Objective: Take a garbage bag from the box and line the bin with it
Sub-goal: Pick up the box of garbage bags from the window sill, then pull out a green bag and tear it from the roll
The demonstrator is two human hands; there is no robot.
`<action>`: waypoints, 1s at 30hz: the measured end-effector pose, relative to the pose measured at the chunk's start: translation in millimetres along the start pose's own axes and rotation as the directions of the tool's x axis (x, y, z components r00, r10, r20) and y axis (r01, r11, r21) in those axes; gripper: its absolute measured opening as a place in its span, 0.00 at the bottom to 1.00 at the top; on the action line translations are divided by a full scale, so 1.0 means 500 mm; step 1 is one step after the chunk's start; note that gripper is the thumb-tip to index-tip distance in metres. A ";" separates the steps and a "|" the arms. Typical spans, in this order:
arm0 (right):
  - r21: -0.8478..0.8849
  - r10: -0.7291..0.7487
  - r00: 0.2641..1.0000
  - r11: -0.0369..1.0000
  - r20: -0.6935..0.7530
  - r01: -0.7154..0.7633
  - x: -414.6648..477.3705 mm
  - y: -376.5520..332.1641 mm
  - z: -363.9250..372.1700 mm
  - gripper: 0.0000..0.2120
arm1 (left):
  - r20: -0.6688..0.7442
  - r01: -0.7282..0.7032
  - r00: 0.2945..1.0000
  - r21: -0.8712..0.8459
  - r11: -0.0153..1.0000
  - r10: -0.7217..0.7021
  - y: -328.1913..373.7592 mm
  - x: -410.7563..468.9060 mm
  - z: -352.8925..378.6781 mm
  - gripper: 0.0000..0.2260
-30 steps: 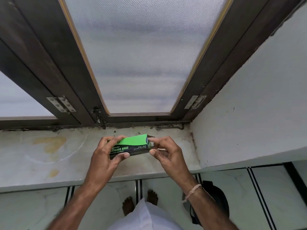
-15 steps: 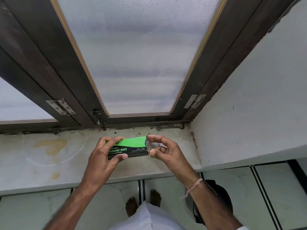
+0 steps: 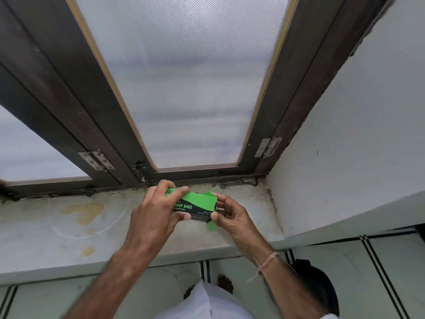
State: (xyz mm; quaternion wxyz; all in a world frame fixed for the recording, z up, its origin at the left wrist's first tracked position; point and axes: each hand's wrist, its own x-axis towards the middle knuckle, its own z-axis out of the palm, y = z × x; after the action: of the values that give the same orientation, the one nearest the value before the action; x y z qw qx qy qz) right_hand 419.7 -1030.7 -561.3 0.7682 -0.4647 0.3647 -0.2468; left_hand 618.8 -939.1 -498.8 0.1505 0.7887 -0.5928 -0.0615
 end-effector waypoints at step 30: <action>-0.023 -0.057 0.926 0.998 -0.373 0.052 -0.029 -0.038 -0.074 0.17 | 0.120 0.226 0.974 -0.446 0.866 -0.192 -0.048 -0.031 0.111 0.28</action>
State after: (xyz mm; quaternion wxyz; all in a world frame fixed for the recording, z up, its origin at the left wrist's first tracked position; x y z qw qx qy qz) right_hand 380.8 -1048.9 -550.6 0.6746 -0.4240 0.4928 -0.3497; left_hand 621.0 -927.3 -559.9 0.3028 0.7879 -0.4779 -0.2434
